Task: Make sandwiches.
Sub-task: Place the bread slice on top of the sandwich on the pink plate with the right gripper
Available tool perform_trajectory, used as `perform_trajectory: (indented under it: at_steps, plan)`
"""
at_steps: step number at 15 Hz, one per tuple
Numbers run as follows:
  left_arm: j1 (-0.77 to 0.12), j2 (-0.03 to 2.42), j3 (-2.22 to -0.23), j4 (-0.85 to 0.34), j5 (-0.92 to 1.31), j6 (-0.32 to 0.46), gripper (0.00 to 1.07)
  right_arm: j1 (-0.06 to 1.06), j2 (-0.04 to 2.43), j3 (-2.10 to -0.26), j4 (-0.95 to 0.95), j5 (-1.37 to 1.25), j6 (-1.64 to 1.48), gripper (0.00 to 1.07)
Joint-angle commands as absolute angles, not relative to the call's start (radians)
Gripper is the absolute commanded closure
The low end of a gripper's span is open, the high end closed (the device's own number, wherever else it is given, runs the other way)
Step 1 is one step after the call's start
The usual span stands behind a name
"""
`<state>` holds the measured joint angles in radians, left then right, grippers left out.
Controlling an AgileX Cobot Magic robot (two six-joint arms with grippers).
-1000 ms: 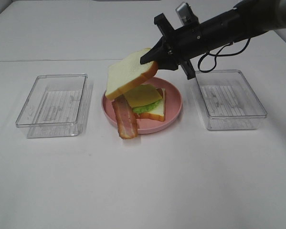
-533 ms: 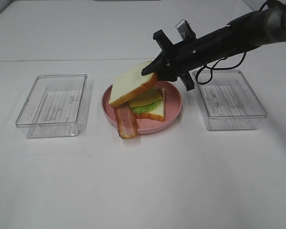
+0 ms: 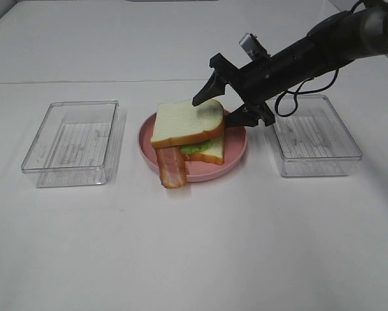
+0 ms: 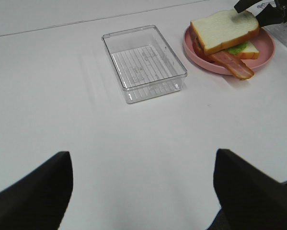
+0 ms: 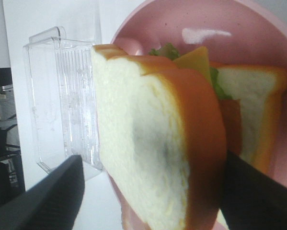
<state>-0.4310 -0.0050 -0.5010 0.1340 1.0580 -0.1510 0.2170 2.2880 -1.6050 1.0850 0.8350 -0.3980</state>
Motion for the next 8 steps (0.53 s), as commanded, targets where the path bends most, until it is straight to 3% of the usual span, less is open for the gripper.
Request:
perform_trajectory:
  at_steps: [1,8]
  plan:
    - [-0.433,-0.025,-0.499,0.133,1.051,-0.158,0.30,0.215,2.234,-1.600,0.965,0.839,-0.350,0.34]
    - [-0.433,-0.025,-0.499,0.133,1.051,-0.158,0.30,0.215,2.074,-1.600,0.461,0.916,-0.145,0.34]
